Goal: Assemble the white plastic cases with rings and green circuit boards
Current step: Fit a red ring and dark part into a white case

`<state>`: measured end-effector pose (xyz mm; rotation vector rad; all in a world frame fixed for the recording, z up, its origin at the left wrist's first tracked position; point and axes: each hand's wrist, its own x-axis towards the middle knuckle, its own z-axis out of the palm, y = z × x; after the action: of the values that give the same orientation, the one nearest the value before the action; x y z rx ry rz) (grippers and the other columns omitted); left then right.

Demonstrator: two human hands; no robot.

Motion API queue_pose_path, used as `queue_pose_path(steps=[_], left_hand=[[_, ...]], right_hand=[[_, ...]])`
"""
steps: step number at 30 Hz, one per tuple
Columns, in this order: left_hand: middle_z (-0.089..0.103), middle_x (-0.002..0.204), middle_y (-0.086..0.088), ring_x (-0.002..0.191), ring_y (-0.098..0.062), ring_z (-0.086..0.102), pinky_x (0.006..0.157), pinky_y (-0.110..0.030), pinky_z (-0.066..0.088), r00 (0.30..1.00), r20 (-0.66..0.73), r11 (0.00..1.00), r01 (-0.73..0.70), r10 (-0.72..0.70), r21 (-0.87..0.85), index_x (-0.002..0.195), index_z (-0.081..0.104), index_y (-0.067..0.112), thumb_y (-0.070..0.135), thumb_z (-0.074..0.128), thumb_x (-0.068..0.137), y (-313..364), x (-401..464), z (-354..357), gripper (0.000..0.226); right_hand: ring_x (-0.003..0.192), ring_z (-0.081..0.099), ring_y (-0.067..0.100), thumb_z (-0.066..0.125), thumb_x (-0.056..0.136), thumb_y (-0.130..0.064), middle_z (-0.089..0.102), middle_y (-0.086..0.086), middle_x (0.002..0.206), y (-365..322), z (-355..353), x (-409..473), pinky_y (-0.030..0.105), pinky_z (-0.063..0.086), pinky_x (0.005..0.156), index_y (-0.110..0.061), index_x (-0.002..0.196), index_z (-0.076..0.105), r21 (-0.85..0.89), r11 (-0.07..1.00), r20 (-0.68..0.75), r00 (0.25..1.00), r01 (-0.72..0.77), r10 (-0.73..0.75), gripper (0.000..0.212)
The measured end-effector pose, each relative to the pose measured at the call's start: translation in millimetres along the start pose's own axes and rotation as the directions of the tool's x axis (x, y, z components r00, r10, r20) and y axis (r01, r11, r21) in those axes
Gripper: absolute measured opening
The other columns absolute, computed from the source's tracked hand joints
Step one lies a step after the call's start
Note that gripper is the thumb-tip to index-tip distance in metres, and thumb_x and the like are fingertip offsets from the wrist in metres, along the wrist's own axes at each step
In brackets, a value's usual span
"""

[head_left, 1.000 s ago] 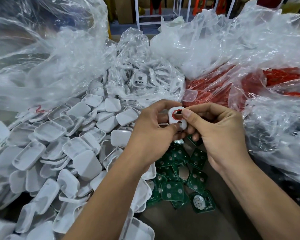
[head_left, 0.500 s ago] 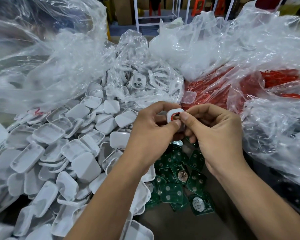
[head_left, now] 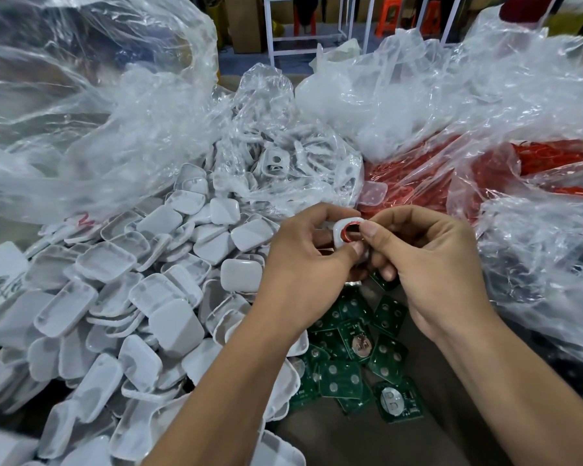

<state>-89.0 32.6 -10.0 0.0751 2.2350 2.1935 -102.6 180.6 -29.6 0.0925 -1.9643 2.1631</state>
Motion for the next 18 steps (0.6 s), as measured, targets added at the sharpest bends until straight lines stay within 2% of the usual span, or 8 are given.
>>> queue_pose_path(steps=[4, 9, 18], left_hand=[[0.079, 0.088, -0.007, 0.086, -0.025, 0.078, 0.081, -0.046, 0.065, 1.000, 0.008, 1.000, 0.004, -0.004, -0.006, 0.101, 0.074, 0.019, -0.001, 0.072, 0.091, -2.6, 0.9, 0.5, 0.023], [0.079, 0.091, -0.009, 0.084, -0.025, 0.078, 0.077, -0.038, 0.065, 0.999, 0.035, 0.998, 0.028, -0.026, -0.055, 0.107, 0.073, 0.014, -0.004, 0.068, 0.093, -3.6, 2.3, -0.9, 0.024], [0.080, 0.089, -0.003, 0.084, -0.023, 0.078, 0.081, -0.047, 0.064, 0.998, 0.055, 0.998, -0.023, 0.020, 0.057, 0.105, 0.076, 0.024, -0.001, 0.067, 0.092, -6.2, 2.7, -1.8, 0.030]], right_hand=[[0.044, 0.052, 0.014, 0.084, 0.085, -0.007, 0.066, 0.012, 0.060, -0.9, -1.2, 1.1, 0.020, 0.042, 0.042, -0.012, 0.079, 0.078, 0.016, 1.000, 0.017, 1.000, -0.004, 0.004, 0.010], [0.046, 0.054, 0.012, 0.084, 0.083, -0.010, 0.067, 0.010, 0.062, -3.8, -3.3, 1.7, 0.019, 0.042, 0.042, -0.015, 0.079, 0.079, 0.013, 1.000, 0.021, 1.000, 0.008, -0.008, 0.009], [0.044, 0.054, 0.013, 0.086, 0.083, -0.009, 0.070, 0.012, 0.062, -0.6, -2.3, 1.3, 0.019, 0.042, 0.042, -0.015, 0.078, 0.079, -0.066, 0.997, 0.025, 0.999, 0.035, -0.033, 0.010]])
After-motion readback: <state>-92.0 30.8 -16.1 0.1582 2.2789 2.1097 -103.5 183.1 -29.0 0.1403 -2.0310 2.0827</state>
